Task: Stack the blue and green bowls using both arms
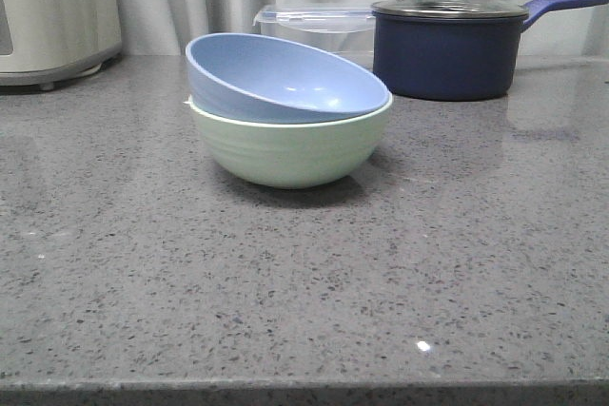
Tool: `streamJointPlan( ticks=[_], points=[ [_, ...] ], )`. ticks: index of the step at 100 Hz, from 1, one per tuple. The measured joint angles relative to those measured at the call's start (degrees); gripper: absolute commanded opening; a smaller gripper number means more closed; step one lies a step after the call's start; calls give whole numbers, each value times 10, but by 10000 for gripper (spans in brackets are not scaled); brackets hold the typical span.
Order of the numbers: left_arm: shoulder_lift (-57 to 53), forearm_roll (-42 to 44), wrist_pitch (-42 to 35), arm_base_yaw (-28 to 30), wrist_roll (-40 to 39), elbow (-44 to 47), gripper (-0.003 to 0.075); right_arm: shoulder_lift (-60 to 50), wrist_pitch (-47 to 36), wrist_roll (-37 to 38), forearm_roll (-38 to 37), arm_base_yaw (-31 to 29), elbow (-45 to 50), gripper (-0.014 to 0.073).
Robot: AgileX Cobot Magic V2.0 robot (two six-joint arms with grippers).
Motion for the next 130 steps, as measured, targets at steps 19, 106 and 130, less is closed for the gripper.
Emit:
streamJointPlan(
  ticks=[19,106,130],
  points=[
    [0,-22,-39,18,1,57,-20,0,0,0,0,0,0,1],
    [0,-32,-54,30,5,57,-20,0,0,0,0,0,0,1],
    [0,-32,-54,30,5,57,-20,0,0,-1,0,0,0,1]
  ],
)
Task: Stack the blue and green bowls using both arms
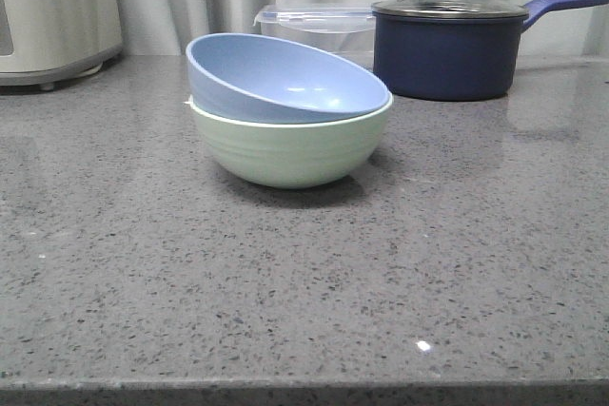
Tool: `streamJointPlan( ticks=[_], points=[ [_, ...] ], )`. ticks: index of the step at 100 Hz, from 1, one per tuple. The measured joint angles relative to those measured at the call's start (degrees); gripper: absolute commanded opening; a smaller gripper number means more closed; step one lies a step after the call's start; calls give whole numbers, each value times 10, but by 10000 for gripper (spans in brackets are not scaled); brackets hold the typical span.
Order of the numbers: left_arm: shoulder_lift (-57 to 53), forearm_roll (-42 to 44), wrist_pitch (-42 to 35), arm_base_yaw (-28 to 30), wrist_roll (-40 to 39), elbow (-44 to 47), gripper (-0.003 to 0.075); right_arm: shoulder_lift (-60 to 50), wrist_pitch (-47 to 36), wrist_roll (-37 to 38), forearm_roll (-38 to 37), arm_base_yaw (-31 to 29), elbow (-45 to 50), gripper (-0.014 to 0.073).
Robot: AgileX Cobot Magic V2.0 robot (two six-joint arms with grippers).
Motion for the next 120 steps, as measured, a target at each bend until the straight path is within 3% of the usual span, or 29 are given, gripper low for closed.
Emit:
streamJointPlan(
  ticks=[42,70,96,120],
  points=[
    [0,0,0,0,0,0,-20,0,-20,0,-10,-9,7,1],
    [0,0,0,0,0,0,-20,-6,-150,0,-77,-50,85,1],
    [0,0,0,0,1,0,-20,-61,-332,43,-120,-52,216,1],
    [0,0,0,0,1,0,-20,-127,-331,64,-128,-52,256,1]
  ],
)
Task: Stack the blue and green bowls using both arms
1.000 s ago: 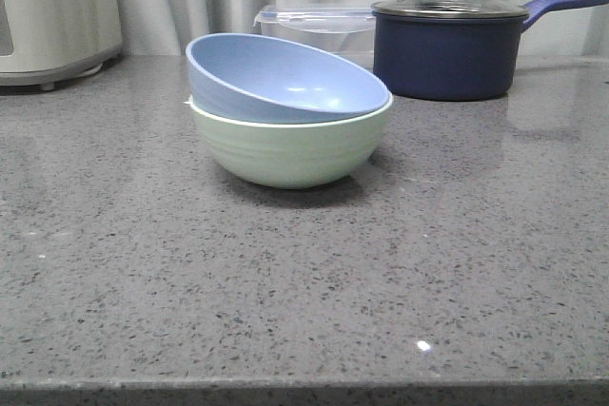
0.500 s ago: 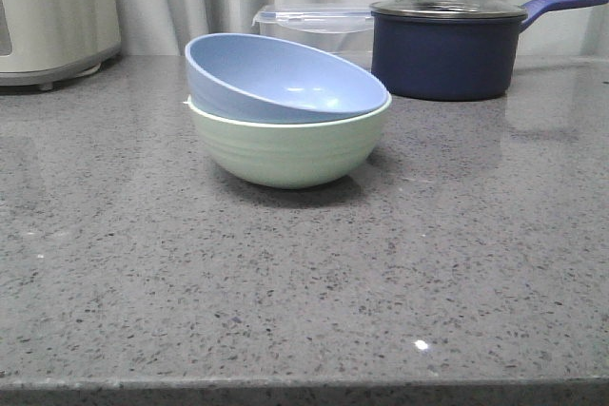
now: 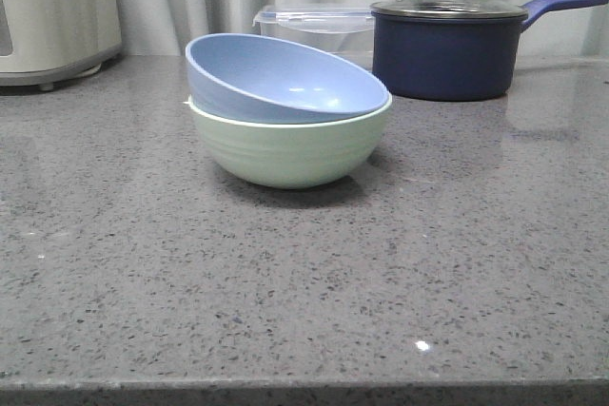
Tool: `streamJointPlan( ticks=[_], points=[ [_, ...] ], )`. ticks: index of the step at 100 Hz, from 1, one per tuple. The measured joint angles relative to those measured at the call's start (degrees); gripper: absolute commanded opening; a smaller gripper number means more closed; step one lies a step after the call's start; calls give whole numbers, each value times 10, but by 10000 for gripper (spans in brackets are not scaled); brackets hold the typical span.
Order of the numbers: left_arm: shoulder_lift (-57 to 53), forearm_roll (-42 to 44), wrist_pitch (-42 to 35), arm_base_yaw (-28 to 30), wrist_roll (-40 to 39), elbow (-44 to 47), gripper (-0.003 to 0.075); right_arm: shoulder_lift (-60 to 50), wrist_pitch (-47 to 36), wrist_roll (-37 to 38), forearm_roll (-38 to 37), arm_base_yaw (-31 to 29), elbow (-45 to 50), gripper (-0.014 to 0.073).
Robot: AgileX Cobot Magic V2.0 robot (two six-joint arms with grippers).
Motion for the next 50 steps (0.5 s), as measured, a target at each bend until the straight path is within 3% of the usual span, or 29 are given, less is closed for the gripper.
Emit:
streamJointPlan(
  ticks=[50],
  points=[
    [0,0,0,0,0,0,-20,-16,5,1,-3,0,0,1]
  ],
)
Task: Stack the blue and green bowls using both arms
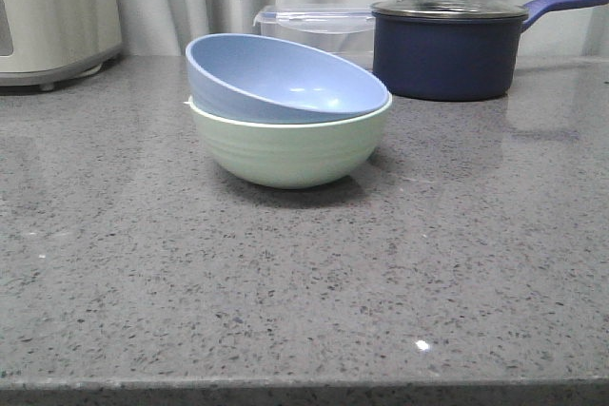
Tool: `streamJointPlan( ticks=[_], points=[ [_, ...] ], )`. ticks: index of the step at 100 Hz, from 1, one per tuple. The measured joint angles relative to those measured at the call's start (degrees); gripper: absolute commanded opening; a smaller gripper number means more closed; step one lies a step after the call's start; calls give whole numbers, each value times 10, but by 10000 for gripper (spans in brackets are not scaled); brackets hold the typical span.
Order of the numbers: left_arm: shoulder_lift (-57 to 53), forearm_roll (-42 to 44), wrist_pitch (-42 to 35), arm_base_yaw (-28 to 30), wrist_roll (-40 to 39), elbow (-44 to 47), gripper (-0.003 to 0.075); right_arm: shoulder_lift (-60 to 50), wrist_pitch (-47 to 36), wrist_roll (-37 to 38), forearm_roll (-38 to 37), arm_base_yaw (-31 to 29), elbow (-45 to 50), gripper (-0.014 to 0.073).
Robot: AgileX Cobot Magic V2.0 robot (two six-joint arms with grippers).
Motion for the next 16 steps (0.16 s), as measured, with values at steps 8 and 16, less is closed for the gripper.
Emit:
streamJointPlan(
  ticks=[8,16],
  points=[
    [0,0,0,0,0,0,-20,0,0,0,0,0,0,1],
    [0,0,0,0,0,0,-20,0,0,0,0,0,0,1]
  ],
)
